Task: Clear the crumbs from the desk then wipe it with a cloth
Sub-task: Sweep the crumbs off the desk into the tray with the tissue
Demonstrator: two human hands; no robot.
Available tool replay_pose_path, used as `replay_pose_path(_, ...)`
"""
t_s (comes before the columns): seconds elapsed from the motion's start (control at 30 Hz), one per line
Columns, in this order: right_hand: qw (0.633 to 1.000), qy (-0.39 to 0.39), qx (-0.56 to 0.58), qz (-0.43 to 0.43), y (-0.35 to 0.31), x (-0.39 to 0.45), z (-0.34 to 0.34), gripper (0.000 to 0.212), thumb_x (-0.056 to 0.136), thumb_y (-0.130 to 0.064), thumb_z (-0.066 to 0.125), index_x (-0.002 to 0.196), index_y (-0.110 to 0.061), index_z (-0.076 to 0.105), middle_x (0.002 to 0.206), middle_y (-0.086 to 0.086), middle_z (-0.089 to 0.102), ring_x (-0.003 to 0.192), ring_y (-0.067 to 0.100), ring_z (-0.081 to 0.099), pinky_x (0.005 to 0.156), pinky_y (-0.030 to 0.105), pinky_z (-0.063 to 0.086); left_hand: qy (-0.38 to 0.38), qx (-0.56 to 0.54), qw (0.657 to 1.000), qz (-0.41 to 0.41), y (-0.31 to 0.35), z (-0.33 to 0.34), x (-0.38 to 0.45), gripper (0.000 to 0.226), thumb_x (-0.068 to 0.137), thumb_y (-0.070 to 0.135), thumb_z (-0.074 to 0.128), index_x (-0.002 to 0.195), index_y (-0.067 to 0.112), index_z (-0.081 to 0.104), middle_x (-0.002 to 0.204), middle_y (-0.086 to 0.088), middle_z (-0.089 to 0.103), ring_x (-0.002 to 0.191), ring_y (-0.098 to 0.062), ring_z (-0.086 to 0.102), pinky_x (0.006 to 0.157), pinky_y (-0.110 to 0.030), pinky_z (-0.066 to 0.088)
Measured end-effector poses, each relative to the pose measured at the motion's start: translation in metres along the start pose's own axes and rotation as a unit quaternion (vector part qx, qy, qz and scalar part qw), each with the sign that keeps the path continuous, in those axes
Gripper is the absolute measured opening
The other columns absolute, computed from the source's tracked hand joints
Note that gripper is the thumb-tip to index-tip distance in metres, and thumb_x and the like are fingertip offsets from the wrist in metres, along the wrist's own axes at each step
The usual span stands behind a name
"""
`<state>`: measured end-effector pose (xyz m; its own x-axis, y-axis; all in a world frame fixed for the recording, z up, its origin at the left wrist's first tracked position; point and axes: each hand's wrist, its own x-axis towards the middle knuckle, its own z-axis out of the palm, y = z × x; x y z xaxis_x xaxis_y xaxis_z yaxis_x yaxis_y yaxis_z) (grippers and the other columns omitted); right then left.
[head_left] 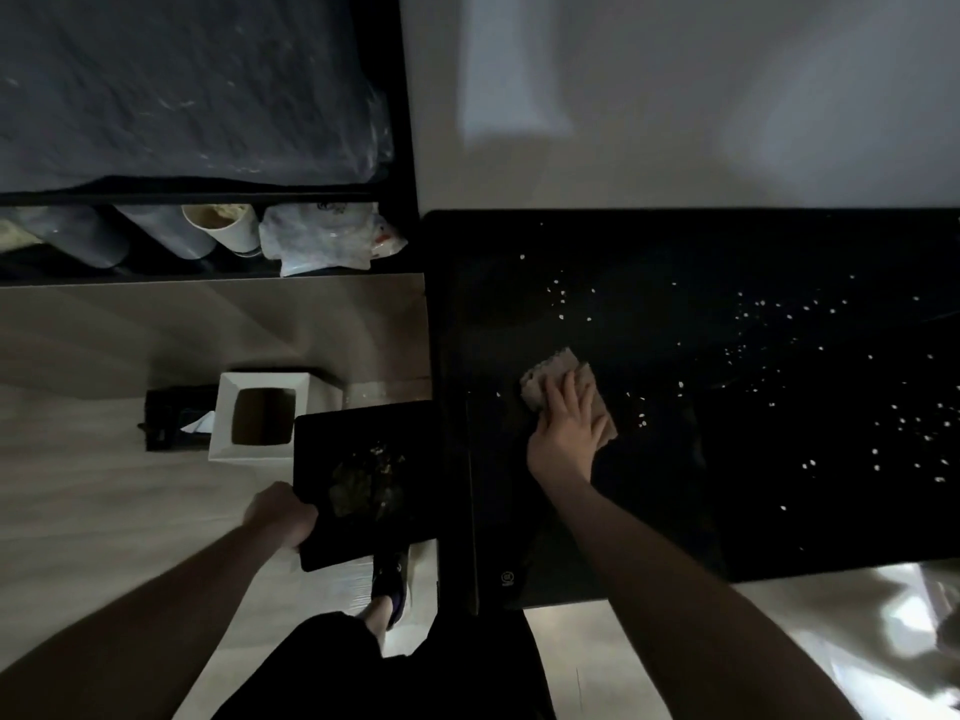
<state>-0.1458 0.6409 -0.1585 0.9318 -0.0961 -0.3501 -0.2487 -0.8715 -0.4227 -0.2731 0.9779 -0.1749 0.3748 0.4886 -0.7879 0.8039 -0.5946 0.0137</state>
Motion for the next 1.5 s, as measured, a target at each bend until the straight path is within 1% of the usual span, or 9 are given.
replay_pose_path(0.27, 0.979, -0.076, 0.087, -0.169, -0.077, -0.076, 0.056, 0.064, 0.082, 0.001, 0.052, 0.138, -0.028, 0.061, 0.16, -0.005, 0.046, 0.154, 0.02, 0.031, 0.124, 0.055, 0.022, 0.013, 0.002, 1.0, 0.012, 0.016, -0.01, -0.001, 0.025, 0.09, 0.019, 0.058, 0.103, 0.0, 0.067, 0.103, -0.02, 0.071, 0.097, -0.036, 0.069, 0.076, -0.036, 0.057)
replay_pose_path(0.4, 0.961, -0.149, 0.179, -0.149, -0.092, -0.099, 0.058, 0.055, 0.097, -0.009, 0.047, 0.146, -0.035, 0.056, 0.157, -0.016, 0.049, 0.142, 0.014, 0.048, 0.117, 0.037, 0.041, 0.01, 0.008, 1.0, 0.028, 0.019, -0.017, 0.0, 0.032, 0.089, 0.021, 0.059, 0.108, -0.002, 0.068, 0.106, -0.02, 0.071, 0.099, -0.036, 0.069, 0.079, -0.036, 0.057)
replay_pose_path(0.7, 0.957, 0.024, 0.285, -0.049, -0.038, -0.013, -0.042, 0.043, 0.107, -0.014, 0.05, 0.149, -0.022, 0.055, 0.142, -0.006, 0.062, 0.133, 0.01, 0.058, 0.114, 0.023, 0.042, 0.021, 0.018, 0.999, 0.019, 0.025, -0.023, -0.001, 0.026, 0.088, 0.019, 0.057, 0.102, 0.001, 0.069, 0.098, -0.018, 0.072, 0.092, -0.035, 0.07, 0.076, -0.036, 0.059)
replay_pose_path(0.9, 0.973, 0.101, 0.201, -0.045, -0.009, 0.092, -0.103, 0.046, 0.108, -0.019, 0.047, 0.154, -0.028, 0.048, 0.166, -0.007, 0.038, 0.149, 0.011, 0.038, 0.124, 0.034, 0.033, 0.015, 0.034, 0.999, 0.017, 0.026, -0.021, 0.008, 0.023, 0.085, 0.019, 0.056, 0.098, 0.005, 0.07, 0.094, -0.014, 0.072, 0.088, -0.032, 0.07, 0.073, -0.035, 0.059)
replay_pose_path(1.0, 0.991, 0.059, 0.113, -0.042, 0.001, 0.135, -0.101, 0.049, 0.109, -0.027, 0.044, 0.156, -0.039, 0.04, 0.174, -0.006, 0.015, 0.155, 0.025, 0.031, 0.124, 0.048, 0.033, 0.02, 0.04, 0.999, 0.011, 0.027, -0.018, 0.011, 0.023, 0.086, 0.019, 0.054, 0.097, 0.006, 0.069, 0.096, -0.014, 0.071, 0.09, -0.032, 0.07, 0.073, -0.034, 0.057)
replay_pose_path(1.1, 0.998, -0.024, -0.025, -0.047, 0.01, 0.158, -0.085, 0.055, 0.108, -0.036, 0.043, 0.16, -0.042, 0.027, 0.175, -0.001, 0.007, 0.16, 0.036, 0.009, 0.125, 0.067, 0.011, 0.027, 0.044, 0.999, 0.003, 0.029, -0.015, 0.011, 0.021, 0.087, 0.018, 0.054, 0.095, 0.005, 0.069, 0.094, -0.014, 0.071, 0.09, -0.032, 0.069, 0.067, -0.031, 0.052)
replay_pose_path(1.17, 0.993, -0.045, -0.101, -0.041, 0.011, 0.159, -0.071, 0.067, 0.106, -0.044, 0.044, 0.164, -0.036, 0.013, 0.175, -0.002, 0.003, 0.16, 0.036, 0.001, 0.123, 0.068, 0.002, 0.023, 0.042, 0.999, 0.001, 0.03, -0.013, 0.013, 0.018, 0.087, 0.017, 0.055, 0.092, 0.006, 0.067, 0.092, -0.014, 0.07, 0.089, -0.032, 0.069, 0.064, -0.03, 0.049)
replay_pose_path(1.3, 0.988, -0.018, -0.137, -0.072, 0.008, 0.134, -0.049, 0.072, 0.103, -0.039, 0.044, 0.166, -0.021, 0.012, 0.175, 0.002, 0.008, 0.161, 0.029, 0.006, 0.127, 0.061, 0.011, 0.022, 0.029, 0.999, -0.003, 0.031, -0.012, 0.015, 0.013, 0.086, 0.016, 0.056, 0.088, 0.007, 0.065, 0.089, -0.014, 0.069, 0.085, -0.032, 0.068, 0.061, -0.029, 0.046)
replay_pose_path(1.5, 0.981, -0.029, -0.105, -0.161, -0.008, 0.067, -0.015, 0.068, 0.098, -0.011, 0.05, 0.162, -0.022, 0.03, 0.173, -0.003, 0.02, 0.158, 0.019, 0.021, 0.122, 0.053, 0.032, 0.019, 0.012, 1.0, 0.001, 0.035, -0.01, 0.012, 0.015, 0.087, 0.017, 0.056, 0.089, 0.006, 0.066, 0.096, -0.015, 0.071, 0.094, -0.034, 0.069, 0.065, -0.03, 0.046)
